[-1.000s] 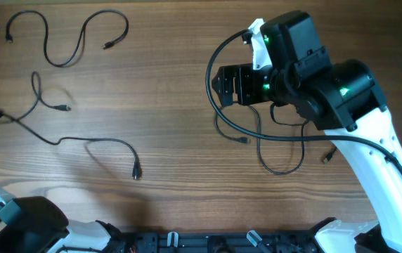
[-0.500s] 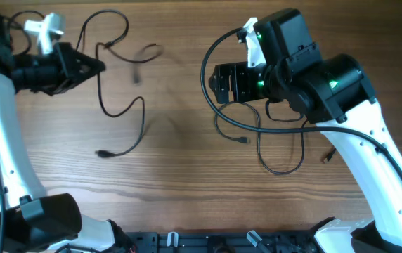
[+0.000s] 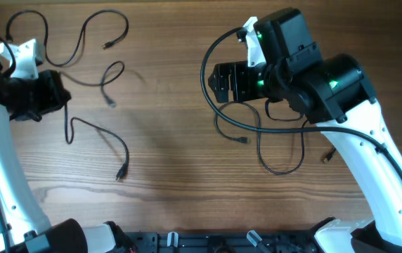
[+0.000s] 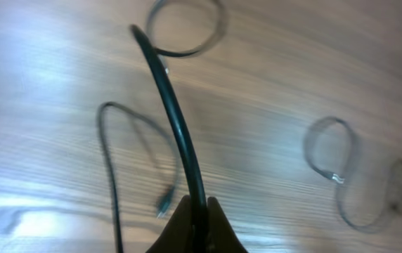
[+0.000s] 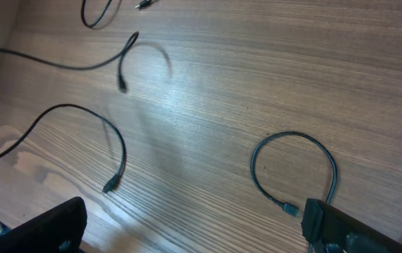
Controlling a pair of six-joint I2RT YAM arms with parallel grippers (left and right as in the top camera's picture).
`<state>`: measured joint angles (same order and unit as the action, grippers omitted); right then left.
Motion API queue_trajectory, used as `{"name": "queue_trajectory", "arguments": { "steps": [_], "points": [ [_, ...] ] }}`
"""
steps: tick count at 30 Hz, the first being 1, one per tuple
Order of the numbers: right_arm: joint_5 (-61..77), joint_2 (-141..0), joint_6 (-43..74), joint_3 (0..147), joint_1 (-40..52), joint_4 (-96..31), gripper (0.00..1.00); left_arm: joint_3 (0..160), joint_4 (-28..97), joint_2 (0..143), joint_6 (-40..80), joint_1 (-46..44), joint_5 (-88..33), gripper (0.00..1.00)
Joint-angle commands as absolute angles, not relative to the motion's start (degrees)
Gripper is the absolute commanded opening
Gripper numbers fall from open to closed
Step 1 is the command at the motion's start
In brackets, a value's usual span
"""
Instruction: Untangle cables
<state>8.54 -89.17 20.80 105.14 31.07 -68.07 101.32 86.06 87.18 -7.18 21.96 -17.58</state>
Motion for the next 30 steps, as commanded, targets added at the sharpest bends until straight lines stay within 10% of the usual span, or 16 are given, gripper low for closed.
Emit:
{"name": "queue_trajectory", "arguments": {
  "steps": [1,25,28,29,30],
  "points": [
    [9.0,-89.8,21.2,105.4,31.0,-67.9,1.00,97.0,82.4,87.4,-0.8,24.3,-4.8,0.04],
    [9.0,-89.8,21.0,105.4,31.0,-66.8,1.00,81.3,42.0,101.0,9.3,46.2,18.1,0.05],
    [9.0,-89.8,21.0,105.4,31.0,-66.5,1.00,81.3,40.0,104.2,9.2,47.4,20.1,0.11],
    [9.0,-89.8,21.0,105.4,31.0,-66.5,1.00,81.3,39.2,104.8,9.2,47.5,21.1,0.24],
    [9.0,-89.9,21.0,105.4,31.0,-66.5,1.00,81.3,38.2,104.8,9.2,47.7,21.9,0.59]
  ]
}}
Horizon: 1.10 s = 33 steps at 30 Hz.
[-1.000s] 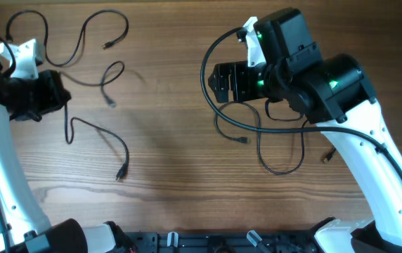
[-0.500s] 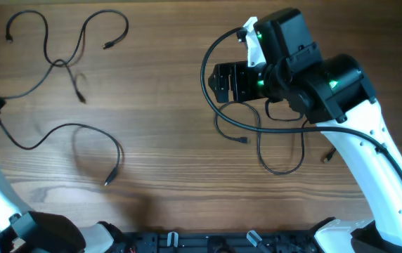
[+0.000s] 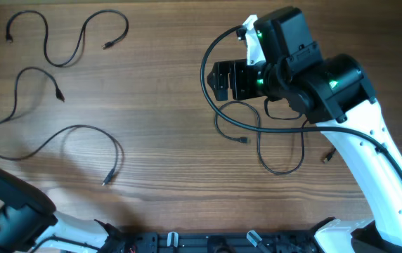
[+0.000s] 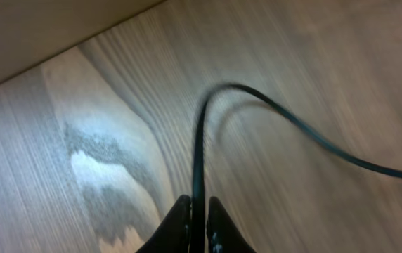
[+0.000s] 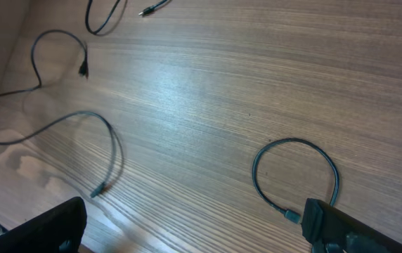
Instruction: Untangle cables
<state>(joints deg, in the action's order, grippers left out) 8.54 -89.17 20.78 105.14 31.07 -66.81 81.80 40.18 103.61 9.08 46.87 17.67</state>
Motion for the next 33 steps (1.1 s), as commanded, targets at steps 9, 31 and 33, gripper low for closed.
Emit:
{"name": "queue_trajectory", "arguments": {
  "steps": [9,31,33],
  "points": [
    [9.0,-89.9,21.0,105.4,31.0,-66.5,1.00,85.6,30.9,101.7,1.7,43.1,9.9,0.95],
    [9.0,-90.7,21.5,105.3,31.0,-67.0,1.00,85.6,21.9,114.5,-25.3,34.9,-0.2,0.91],
    [9.0,-91.6,23.2,105.3,31.0,-66.9,1.00,85.6,21.6,115.4,-25.3,35.9,-4.3,0.88]
  ]
}}
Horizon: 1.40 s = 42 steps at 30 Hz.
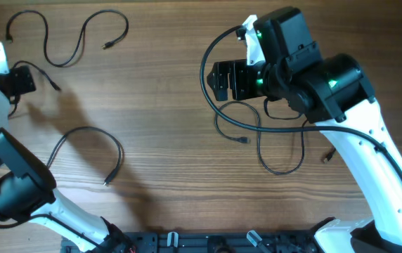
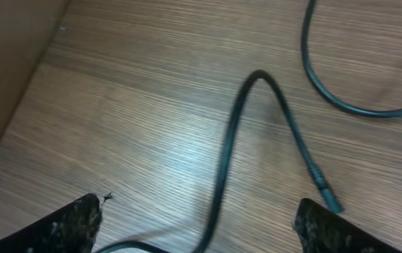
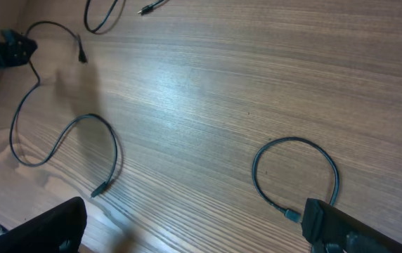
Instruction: Untangle cables
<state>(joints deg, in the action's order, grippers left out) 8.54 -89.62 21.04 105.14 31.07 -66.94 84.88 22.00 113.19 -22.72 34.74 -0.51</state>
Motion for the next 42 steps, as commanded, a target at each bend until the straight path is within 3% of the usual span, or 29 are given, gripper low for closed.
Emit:
{"name": "queue_trajectory", "arguments": {
  "steps": [1,4,5,9,10,14,21,24,27,29,34,40,41,42],
  "points": [
    [9.0,-92.2,24.2,105.3,31.0,-66.9,1.00,85.6,21.6,116.1,-25.3,36.2,-6.5,0.86],
    [10.2,-93.3,24.6,105.3,31.0,-67.0,1.00,85.6,21.8,118.0,-25.3,36.4,-10.5,0.75],
    [11.2,-93.4,24.6,105.3,31.0,-66.9,1.00,85.6,21.8,118.3,-25.3,36.4,-11.5,0.67],
    [11.7,-93.4,24.6,105.3,31.0,-66.9,1.00,85.6,21.9,118.1,-24.8,36.4,-12.2,0.11],
    [11.7,-93.4,24.6,105.3,31.0,-66.9,1.00,85.6,22.1,117.8,-23.4,36.4,-12.2,0.04],
    [11.9,-93.4,24.6,105.3,31.0,-66.9,1.00,85.6,22.7,113.9,-16.8,36.4,-14.3,0.04],
    [12.1,-93.4,24.0,105.3,31.0,-69.1,1.00,85.6,22.0,98.2,-13.9,36.4,-46.5,0.04],
    [12.1,-93.4,23.9,105.3,31.0,-69.6,1.00,85.6,30.2,94.5,-18.2,35.3,-49.0,0.04],
    [12.1,-93.4,23.1,105.3,31.0,-69.7,1.00,85.4,43.6,94.5,-29.9,34.5,-47.1,0.04],
    [12.1,-93.4,21.2,105.3,31.0,-69.6,1.00,85.4,55.1,95.8,-35.9,33.3,-37.7,0.04],
    [12.1,-93.4,21.0,105.3,31.0,-69.0,1.00,85.3,66.7,100.1,-33.0,31.2,-15.7,0.04],
    [12.1,-93.4,20.7,105.3,31.0,-69.9,1.00,85.3,68.0,103.7,-20.1,31.2,-11.9,0.04],
    [12.1,-93.4,20.4,105.3,31.0,-69.9,1.00,85.3,68.3,103.9,-20.1,31.2,-11.9,0.08],
    [12.1,-93.4,19.5,105.3,31.0,-70.0,1.00,85.3,68.4,104.2,-20.1,31.2,-11.9,0.22]
  ]
}}
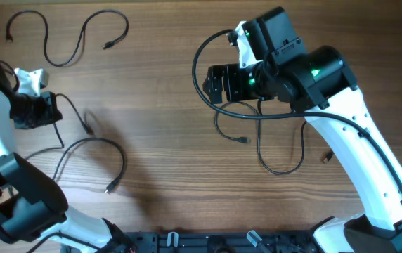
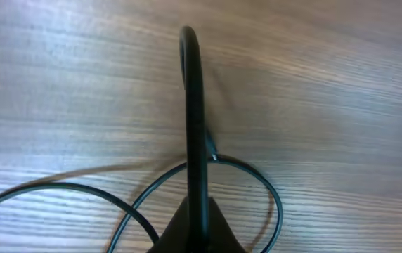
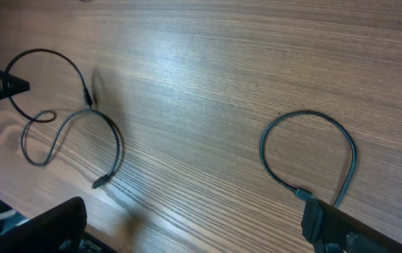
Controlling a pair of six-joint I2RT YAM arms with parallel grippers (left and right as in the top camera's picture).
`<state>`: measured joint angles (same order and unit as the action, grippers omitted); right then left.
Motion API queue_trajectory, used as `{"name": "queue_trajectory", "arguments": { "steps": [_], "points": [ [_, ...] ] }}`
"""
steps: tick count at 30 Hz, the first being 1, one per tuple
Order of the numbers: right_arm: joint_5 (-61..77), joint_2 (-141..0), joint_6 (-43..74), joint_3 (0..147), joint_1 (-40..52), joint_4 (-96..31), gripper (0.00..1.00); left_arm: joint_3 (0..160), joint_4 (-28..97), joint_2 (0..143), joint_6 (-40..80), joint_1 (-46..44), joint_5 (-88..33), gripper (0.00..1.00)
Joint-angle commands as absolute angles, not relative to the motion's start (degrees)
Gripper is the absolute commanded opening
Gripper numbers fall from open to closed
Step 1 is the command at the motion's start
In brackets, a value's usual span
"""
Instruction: Untangle cables
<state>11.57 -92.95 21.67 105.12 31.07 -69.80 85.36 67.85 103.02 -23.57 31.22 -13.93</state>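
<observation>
My left gripper (image 1: 38,110) (image 2: 197,228) is shut on a thin black cable (image 2: 192,119) near the table's left edge. The cable rises from the fingers, bends over and ends in a plug (image 1: 88,129). Its other stretch curls in a loop (image 1: 121,160) (image 3: 114,140) toward the front. A second black cable (image 1: 49,49) snakes along the far left. More cables (image 1: 282,171) (image 3: 306,113) lie crossed under my right arm. My right gripper (image 1: 218,83) (image 3: 194,225) hangs open above them with nothing between its fingers.
The wooden table's left edge runs close beside the left gripper. The right arm's own thick black lead (image 1: 201,67) arcs out to the left of its wrist. Bare wood (image 1: 166,119) lies between the two groups of cables.
My left gripper was open at the far left over the cable. Now it is shut on that cable, a little nearer and further right. The plug end has shifted right, and the right wrist turned slightly.
At first my left gripper held the cable at the left of the table. Then it was off the left edge, still holding it, with the cable stretched leftward. Then it stood open at the far left with the cable lying free. Now it holds the cable again.
</observation>
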Motion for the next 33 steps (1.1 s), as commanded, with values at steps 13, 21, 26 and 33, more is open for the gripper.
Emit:
{"name": "queue_trajectory", "arguments": {
  "steps": [13,21,26,33],
  "points": [
    [12.1,-93.4,19.5,105.3,31.0,-69.7,1.00,86.6,62.9,101.3,-14.1,31.4,-33.1,1.00],
    [12.1,-93.4,19.6,105.3,31.0,-69.3,1.00,86.5,67.8,100.4,0.7,32.7,-29.3,1.00],
    [12.1,-93.4,19.6,105.3,31.0,-70.4,0.99,86.5,64.9,100.4,30.0,42.7,-2.9,1.00],
    [12.1,-93.4,19.6,105.3,31.0,-69.1,1.00,85.4,64.5,100.5,38.9,57.1,1.0,1.00]
  ]
}}
